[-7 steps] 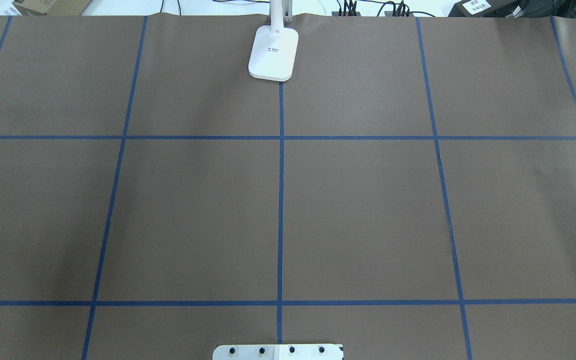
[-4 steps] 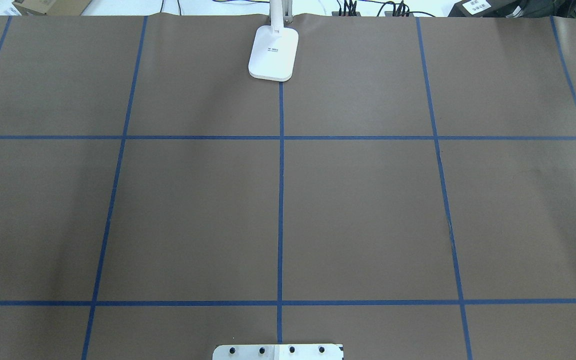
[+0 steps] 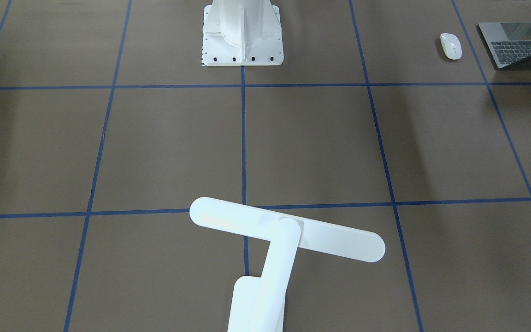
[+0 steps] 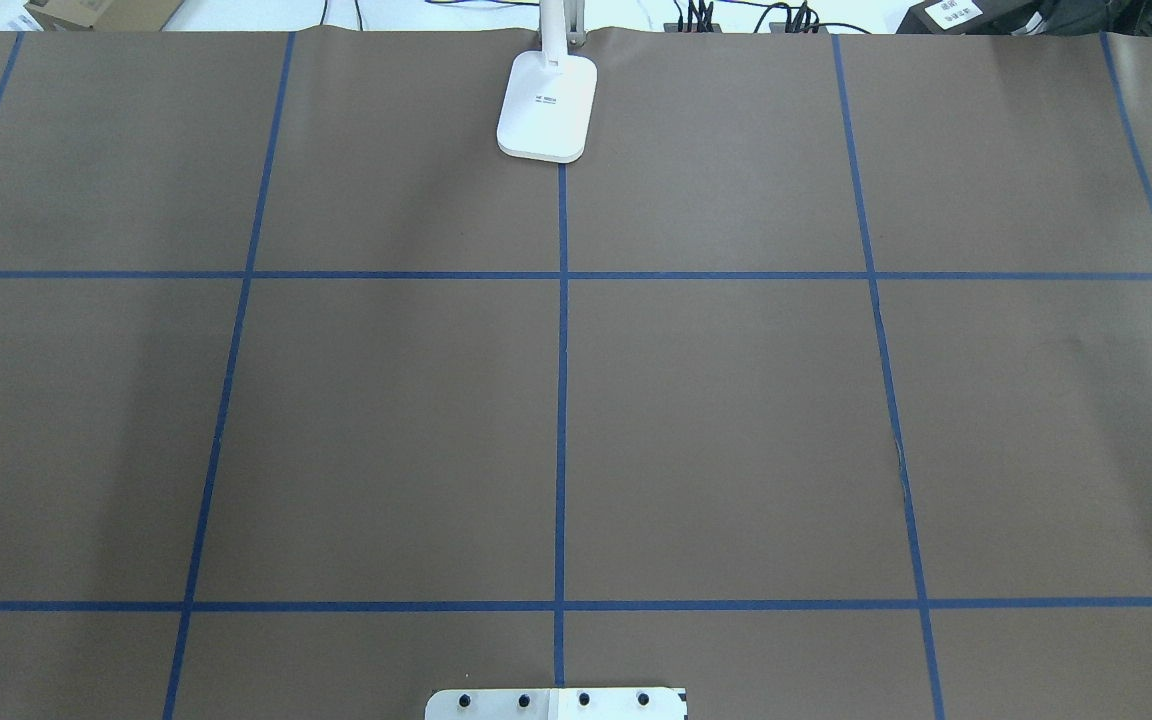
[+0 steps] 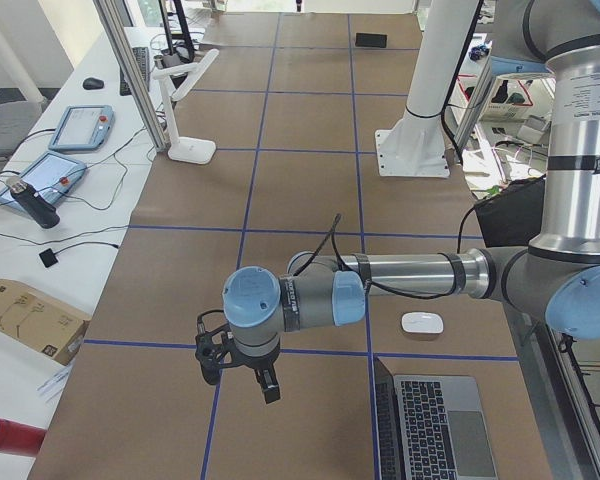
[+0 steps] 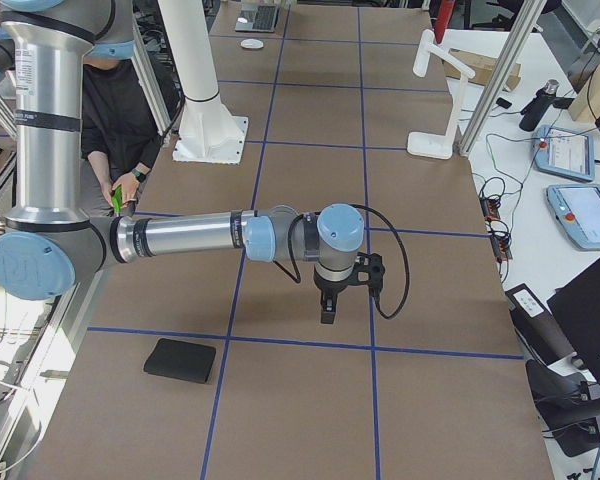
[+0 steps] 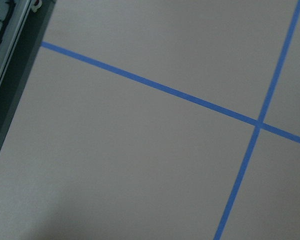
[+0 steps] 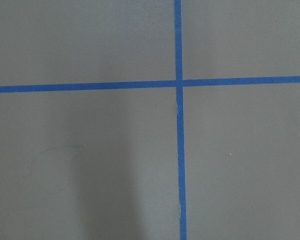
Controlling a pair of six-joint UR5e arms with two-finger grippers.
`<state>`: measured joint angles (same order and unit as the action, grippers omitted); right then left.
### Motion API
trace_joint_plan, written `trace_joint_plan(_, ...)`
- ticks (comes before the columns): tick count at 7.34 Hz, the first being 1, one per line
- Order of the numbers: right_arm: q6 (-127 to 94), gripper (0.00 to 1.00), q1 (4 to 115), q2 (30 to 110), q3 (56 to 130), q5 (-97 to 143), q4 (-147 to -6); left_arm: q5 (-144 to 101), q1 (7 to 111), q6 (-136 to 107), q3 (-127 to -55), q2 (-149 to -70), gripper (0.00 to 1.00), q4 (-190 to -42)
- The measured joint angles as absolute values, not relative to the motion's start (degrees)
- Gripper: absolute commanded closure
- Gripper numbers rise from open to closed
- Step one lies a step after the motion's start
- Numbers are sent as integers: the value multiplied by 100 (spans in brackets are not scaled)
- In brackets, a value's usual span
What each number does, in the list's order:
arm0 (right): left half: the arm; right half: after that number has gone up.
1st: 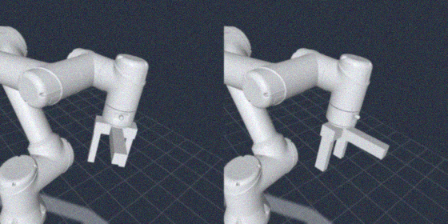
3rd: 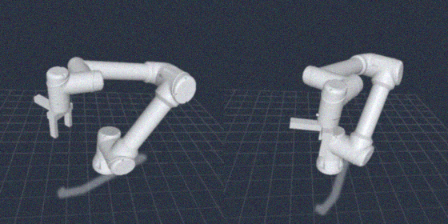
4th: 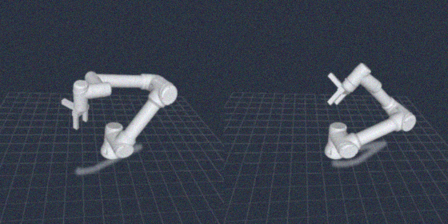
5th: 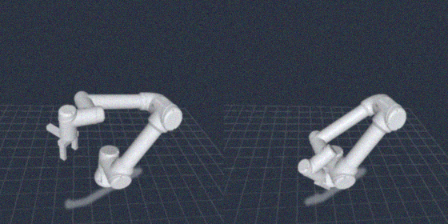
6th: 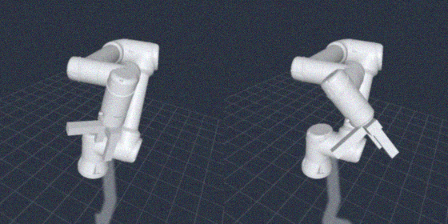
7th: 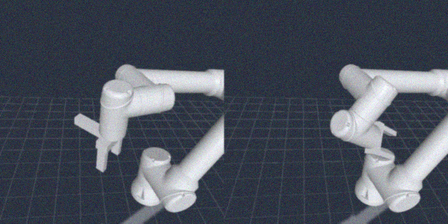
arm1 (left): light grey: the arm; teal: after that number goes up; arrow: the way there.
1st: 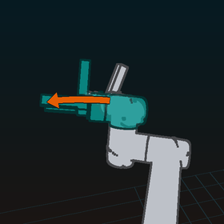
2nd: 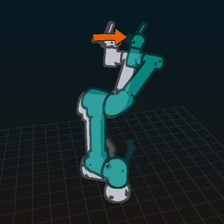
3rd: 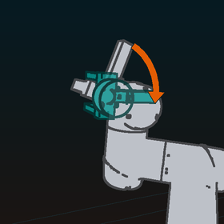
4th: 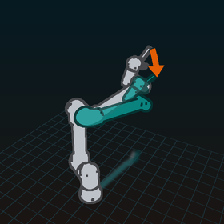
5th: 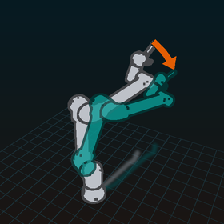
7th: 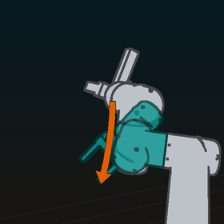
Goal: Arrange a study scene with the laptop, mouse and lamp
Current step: 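Carry the open grey laptop with the left gripper toward the table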
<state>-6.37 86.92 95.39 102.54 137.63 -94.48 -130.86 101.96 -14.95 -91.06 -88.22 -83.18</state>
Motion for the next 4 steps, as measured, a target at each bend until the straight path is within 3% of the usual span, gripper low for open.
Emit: trace_joint_plan(4, -674, 0, 8687, 9522, 10290, 14033, -9448, -12352, 10493, -4683, -10151, -7653, 0, -8020)
